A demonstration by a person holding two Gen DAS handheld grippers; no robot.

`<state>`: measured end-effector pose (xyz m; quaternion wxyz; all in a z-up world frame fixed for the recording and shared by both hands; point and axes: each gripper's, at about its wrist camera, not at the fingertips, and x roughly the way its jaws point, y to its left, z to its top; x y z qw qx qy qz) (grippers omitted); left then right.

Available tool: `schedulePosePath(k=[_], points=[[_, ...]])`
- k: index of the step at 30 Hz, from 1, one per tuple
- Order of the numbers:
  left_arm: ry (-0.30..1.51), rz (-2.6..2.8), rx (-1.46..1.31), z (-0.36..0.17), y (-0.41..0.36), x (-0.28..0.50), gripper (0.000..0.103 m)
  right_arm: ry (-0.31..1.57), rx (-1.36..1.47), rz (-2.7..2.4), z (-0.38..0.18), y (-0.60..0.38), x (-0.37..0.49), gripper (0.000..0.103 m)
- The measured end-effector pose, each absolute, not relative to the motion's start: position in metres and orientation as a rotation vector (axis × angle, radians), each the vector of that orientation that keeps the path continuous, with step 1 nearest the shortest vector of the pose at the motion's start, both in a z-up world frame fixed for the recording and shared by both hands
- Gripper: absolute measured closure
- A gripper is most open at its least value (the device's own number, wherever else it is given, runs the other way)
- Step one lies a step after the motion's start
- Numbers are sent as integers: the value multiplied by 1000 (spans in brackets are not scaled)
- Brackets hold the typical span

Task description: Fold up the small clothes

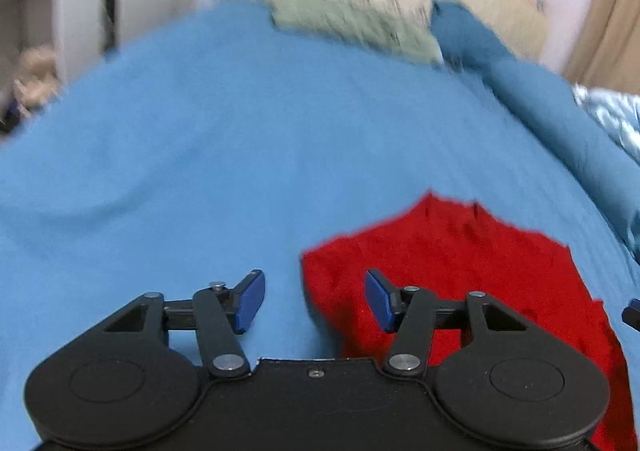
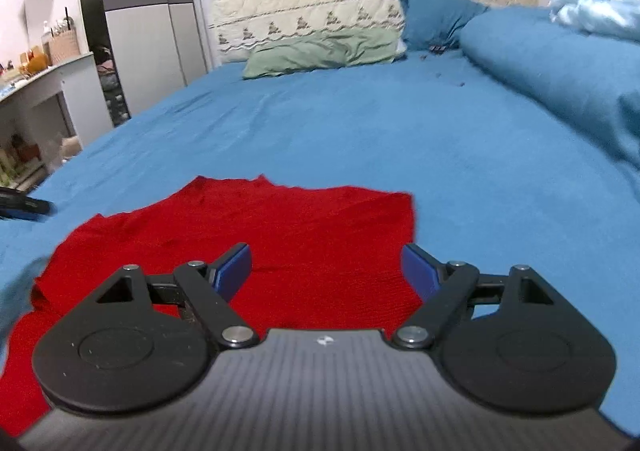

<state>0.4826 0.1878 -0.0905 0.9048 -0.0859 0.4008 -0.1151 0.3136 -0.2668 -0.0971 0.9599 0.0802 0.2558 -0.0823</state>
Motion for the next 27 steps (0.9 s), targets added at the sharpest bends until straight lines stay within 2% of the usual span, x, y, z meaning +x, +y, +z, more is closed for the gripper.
schedulePosePath(k=[1,5,6,7,9,13,15,17,20,22,23,24,27], points=[[857,-252,-188,-98,187,490,57,525,163,-160,-98,-265,315,5],[956,-329,-254,-129,180,513,60,543,143,-141,-105,-260,319,5],[972,-339,-276,-134,179,518,71,547,141,-140,-107,-260,320,5],[987,-337,-292,-138,178,523,90,550,141,-139,-108,-261,321,5],[967,-312,-288,-139,177,527,93,555,148,-137,-112,-263,321,5],[801,-206,-202,-123,178,523,94,553,152,-136,-115,-265,321,5],[757,-184,-191,-126,181,518,93,554,158,-131,-118,-267,321,5],[790,-161,-180,-136,182,517,86,568,162,-130,-123,-268,321,5],[742,-129,-160,-131,185,498,71,574,151,-133,-127,-269,320,5],[702,-166,-170,-121,188,477,54,563,149,-138,-126,-270,319,5],[696,-181,-171,-118,187,466,50,553,151,-140,-124,-271,317,5],[707,-200,-157,-117,187,455,47,549,155,-143,-124,-273,317,5],[746,-229,-85,-124,186,427,48,554,165,-157,-124,-276,315,5]])
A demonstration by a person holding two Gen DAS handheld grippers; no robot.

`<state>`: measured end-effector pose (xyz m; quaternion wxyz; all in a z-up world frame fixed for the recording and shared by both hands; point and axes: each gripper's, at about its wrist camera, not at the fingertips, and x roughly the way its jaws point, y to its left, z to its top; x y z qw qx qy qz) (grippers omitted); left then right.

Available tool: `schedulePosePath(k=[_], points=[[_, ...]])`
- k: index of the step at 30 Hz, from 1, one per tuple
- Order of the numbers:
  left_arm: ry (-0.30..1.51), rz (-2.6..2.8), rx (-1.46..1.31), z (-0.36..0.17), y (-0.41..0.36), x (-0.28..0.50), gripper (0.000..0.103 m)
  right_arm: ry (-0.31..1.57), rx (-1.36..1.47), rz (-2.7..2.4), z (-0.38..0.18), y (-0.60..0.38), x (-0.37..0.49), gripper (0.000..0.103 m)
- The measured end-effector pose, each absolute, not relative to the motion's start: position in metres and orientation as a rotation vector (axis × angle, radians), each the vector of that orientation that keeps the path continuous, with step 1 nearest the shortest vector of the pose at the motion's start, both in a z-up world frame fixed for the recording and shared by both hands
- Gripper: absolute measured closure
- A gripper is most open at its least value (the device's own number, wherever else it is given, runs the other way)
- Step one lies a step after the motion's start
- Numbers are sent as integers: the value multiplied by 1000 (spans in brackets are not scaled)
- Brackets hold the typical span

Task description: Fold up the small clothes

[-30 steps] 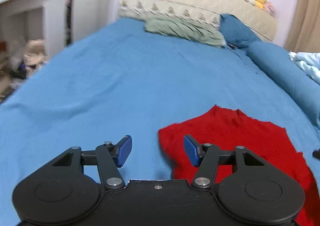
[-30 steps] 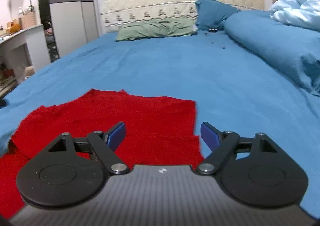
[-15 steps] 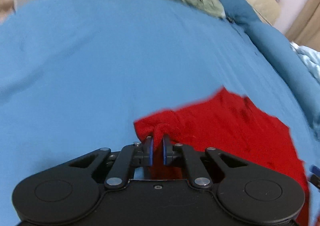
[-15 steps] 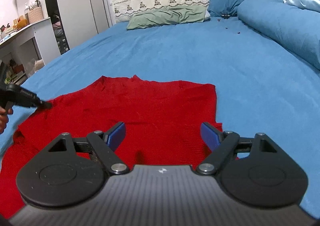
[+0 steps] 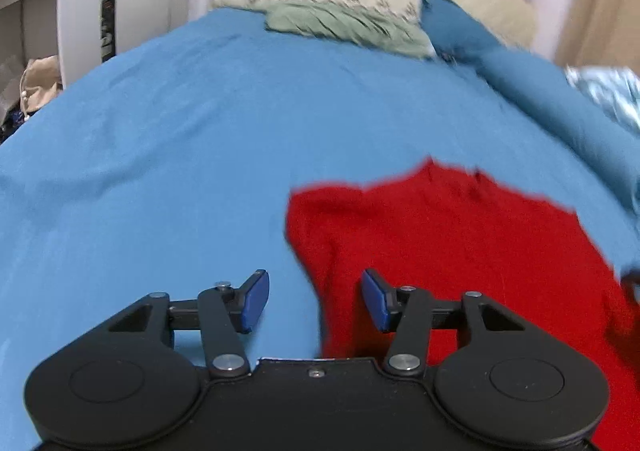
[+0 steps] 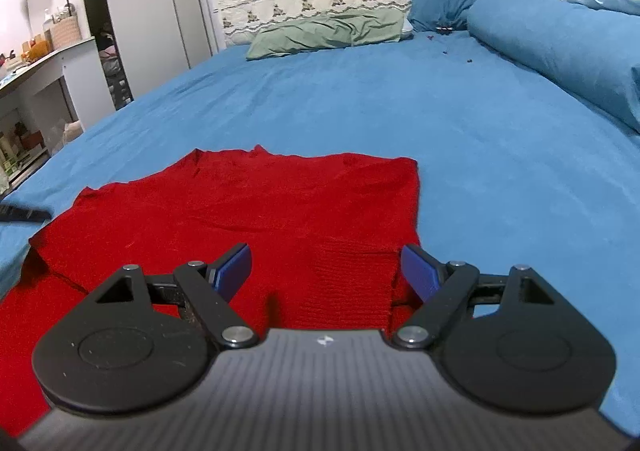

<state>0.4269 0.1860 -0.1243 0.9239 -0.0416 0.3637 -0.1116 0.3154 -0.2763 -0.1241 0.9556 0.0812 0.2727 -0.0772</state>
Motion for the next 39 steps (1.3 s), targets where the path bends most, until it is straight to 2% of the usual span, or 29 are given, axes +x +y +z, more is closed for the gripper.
schedulePosePath(k=[2,4,6,11,14,16,18,19,21,22,26,32,35,36,37,39], points=[[761,-237,-55,-132,183,417,57,558,172,-174,-125,-279,314,5],[774,-250,-47,-139,180,416,73,567,182,-187,-125,-281,314,5],[761,-255,-33,-142,174,418,85,597,180,-195,-129,-282,317,6],[797,-204,31,-143,169,398,89,667,152,-225,-145,-283,327,10],[815,-180,-18,-148,176,391,86,672,119,-237,-152,-282,329,12],[810,-158,-52,-143,179,391,80,671,103,-244,-152,-280,330,14],[761,-149,-83,-127,178,385,80,666,100,-261,-146,-277,327,15],[721,-150,-76,-117,176,382,71,635,93,-253,-139,-273,321,15],[655,-191,-43,-103,164,380,58,575,71,-216,-129,-265,312,15],[644,-222,-29,-99,157,384,56,557,64,-194,-126,-260,310,15],[674,-293,-24,-114,135,430,56,559,67,-106,-132,-246,318,15],[756,-211,-60,-158,152,505,57,624,56,-95,-162,-245,330,14],[757,-222,-151,-152,163,515,61,616,55,-81,-164,-249,326,14],[729,-237,-163,-147,162,511,58,616,51,-80,-162,-249,325,13],[699,-253,-147,-144,160,509,48,612,47,-76,-159,-247,325,13],[676,-240,-72,-140,152,512,39,581,37,-66,-154,-245,324,11]])
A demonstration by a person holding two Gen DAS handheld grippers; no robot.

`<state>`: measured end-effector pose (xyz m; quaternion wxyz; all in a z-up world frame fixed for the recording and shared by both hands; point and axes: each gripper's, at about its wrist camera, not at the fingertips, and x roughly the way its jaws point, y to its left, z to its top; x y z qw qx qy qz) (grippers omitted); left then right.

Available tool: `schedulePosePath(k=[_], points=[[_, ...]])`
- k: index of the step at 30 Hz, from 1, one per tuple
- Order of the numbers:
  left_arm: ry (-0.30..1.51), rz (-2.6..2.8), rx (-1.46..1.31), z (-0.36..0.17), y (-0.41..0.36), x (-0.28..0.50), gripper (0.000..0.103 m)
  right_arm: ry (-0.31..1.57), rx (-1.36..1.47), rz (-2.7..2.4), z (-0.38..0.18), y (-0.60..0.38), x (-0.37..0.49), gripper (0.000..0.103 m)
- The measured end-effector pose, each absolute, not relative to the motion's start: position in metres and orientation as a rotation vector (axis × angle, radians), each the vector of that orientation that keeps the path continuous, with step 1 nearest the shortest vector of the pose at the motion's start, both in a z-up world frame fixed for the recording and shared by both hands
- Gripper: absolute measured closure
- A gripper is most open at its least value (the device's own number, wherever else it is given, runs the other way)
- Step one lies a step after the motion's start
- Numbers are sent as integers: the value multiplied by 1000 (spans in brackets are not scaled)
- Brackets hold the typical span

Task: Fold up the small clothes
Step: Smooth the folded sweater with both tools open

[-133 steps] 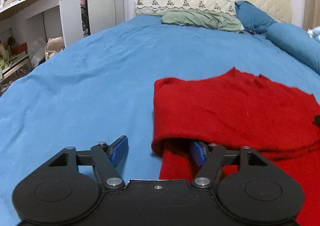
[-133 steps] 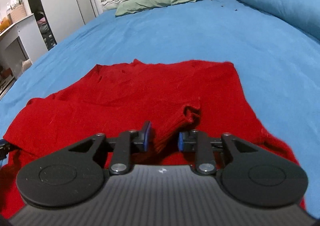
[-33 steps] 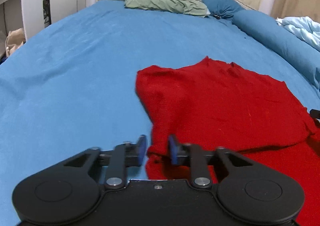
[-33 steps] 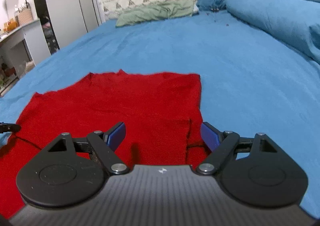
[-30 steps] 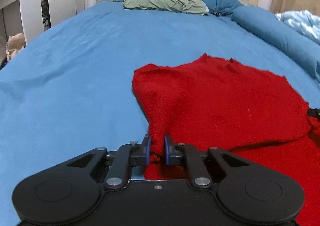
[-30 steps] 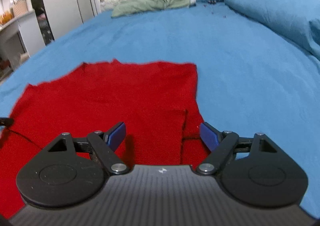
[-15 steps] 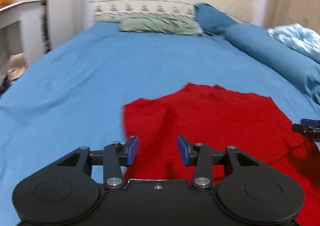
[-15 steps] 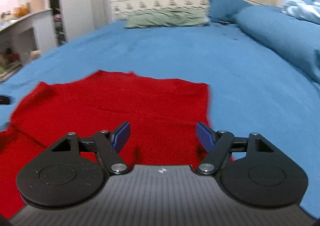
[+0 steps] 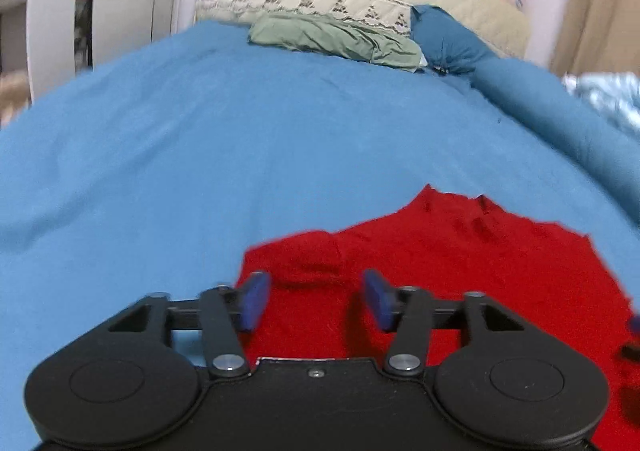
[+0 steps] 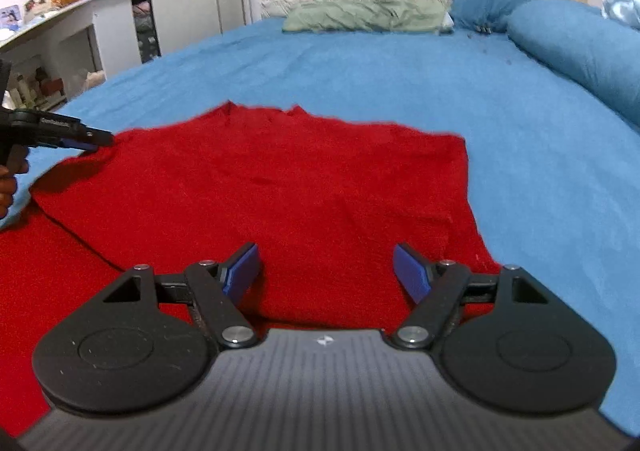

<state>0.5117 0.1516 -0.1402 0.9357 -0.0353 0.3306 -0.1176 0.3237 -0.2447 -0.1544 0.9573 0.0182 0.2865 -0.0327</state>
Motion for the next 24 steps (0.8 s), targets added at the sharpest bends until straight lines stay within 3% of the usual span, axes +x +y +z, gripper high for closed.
schedulePosePath(k=[8,14,17,19,24], points=[[739,-179,-112,-157,159,537,38,599,69,-73,-166,-246,334,11],[685,-120,-74,-100,166,473,36,542,110,-97,-130,-256,314,11],[634,-126,-61,-53,168,423,26,493,102,-121,-88,-262,283,11],[625,-107,-52,-25,169,389,7,474,91,-140,-56,-264,255,10],[596,-79,-22,36,166,277,1,485,120,-137,16,-273,173,4]])
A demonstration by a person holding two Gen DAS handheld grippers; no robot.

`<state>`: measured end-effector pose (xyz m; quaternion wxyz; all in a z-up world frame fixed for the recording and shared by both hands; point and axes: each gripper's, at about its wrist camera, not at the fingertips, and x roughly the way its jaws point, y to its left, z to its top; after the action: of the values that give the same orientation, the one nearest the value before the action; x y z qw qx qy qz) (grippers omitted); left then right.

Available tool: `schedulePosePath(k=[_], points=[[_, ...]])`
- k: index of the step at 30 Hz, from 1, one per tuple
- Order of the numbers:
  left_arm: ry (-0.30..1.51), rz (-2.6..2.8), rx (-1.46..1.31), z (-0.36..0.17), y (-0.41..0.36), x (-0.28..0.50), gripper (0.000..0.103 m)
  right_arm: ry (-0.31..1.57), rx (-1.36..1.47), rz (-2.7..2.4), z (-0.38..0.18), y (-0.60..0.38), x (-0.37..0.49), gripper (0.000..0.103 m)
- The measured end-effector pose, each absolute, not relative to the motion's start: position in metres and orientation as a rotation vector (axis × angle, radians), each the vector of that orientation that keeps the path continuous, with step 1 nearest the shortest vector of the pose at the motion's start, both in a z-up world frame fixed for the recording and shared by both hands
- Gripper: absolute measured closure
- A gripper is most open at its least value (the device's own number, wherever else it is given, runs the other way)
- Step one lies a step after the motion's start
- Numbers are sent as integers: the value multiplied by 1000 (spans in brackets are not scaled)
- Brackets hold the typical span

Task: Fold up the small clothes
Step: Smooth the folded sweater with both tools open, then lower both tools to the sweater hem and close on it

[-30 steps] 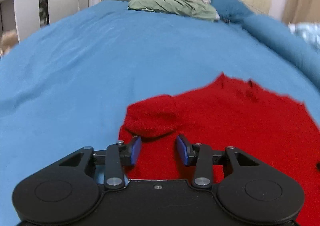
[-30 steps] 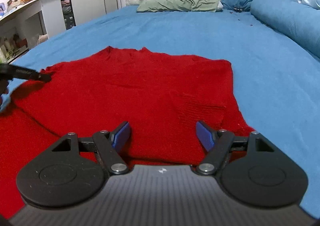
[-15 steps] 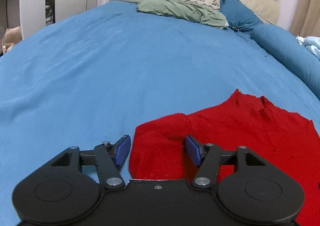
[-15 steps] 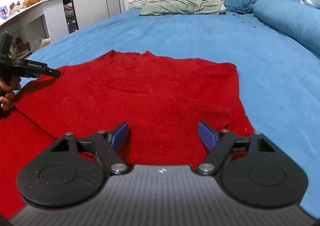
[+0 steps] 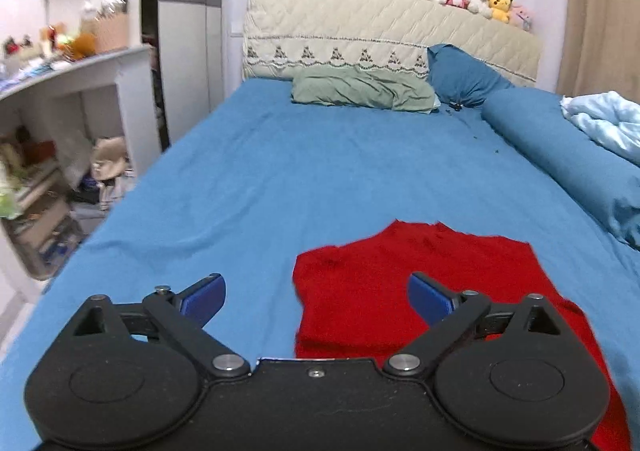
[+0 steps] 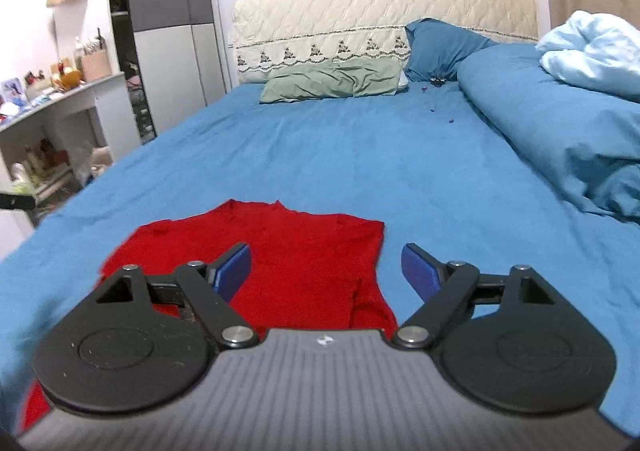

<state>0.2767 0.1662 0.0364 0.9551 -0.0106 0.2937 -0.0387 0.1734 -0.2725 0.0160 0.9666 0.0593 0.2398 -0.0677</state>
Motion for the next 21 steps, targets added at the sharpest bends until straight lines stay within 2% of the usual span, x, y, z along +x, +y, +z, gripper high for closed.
schedulePosePath(k=[2,6,14,17,21], points=[[611,-72,-40,46,166,238,0,507,136,-128,35,-275,140,0],[663,-62,-65,37,160,185,0,589,160,-123,41,-274,81,0],[850,-91,-127,-52,148,139,1,765,254,-176,-36,-263,11,3],[895,-89,-166,-82,149,129,9,821,296,-187,-65,-258,1,4],[942,-100,-176,-110,144,117,24,862,292,-202,-90,-250,-2,17]])
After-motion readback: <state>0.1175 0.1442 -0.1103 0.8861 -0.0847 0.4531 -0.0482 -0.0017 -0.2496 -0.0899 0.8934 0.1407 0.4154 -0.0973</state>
